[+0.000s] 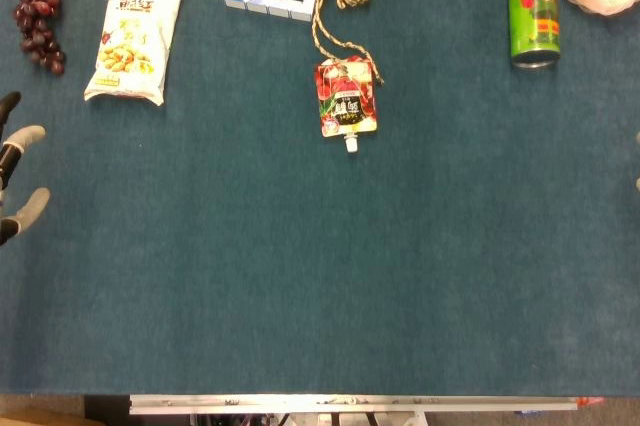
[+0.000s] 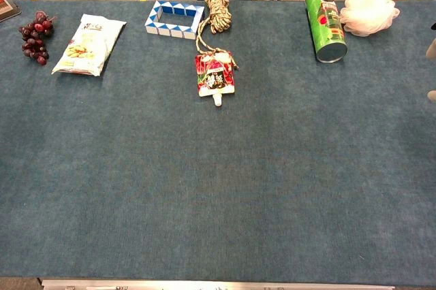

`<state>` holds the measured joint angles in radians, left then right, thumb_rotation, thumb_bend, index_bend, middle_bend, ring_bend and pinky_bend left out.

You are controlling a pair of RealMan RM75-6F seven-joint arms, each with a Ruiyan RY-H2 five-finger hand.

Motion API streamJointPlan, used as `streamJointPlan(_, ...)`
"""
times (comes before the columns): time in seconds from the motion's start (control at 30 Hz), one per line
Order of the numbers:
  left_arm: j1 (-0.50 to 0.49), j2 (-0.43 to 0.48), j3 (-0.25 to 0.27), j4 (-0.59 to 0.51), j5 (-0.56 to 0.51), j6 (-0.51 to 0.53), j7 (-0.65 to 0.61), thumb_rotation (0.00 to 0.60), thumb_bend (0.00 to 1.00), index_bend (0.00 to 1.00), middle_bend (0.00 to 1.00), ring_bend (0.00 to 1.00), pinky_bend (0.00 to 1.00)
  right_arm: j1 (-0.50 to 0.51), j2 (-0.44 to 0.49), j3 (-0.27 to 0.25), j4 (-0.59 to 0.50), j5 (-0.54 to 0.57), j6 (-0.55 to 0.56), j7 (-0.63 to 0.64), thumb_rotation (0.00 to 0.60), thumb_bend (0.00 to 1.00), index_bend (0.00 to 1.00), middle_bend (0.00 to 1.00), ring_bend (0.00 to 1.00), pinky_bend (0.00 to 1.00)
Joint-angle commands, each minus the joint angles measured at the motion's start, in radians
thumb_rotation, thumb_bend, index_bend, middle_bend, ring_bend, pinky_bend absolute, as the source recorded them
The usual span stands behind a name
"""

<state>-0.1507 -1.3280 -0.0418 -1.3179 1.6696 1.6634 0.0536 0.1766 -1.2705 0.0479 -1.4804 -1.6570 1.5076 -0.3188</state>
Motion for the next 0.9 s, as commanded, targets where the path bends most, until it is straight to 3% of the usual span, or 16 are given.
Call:
streamJointPlan(0.03, 0.003, 0.006, 0.002, -0.007, 0.0, 0.002, 0.002, 0.6, 0.16, 0.3, 0.12, 0.11, 0.17, 0.002, 0.0, -0.002, -0.001, -0.001, -0.004, 0.001, 0.6, 0.0, 0.46, 0.27, 0.22, 0.47)
streamJointPlan(0.9, 0.027, 0.042, 0.005, -0.065, -0.015, -0.004, 0.031, 0.6, 0.16, 0.3, 0.13, 0.13, 0.17, 0.027, -0.006, -0.012, 0.002, 0.008, -0.056, 0.025, 0.6, 0.0, 0.46, 0.27, 0.22, 0.47)
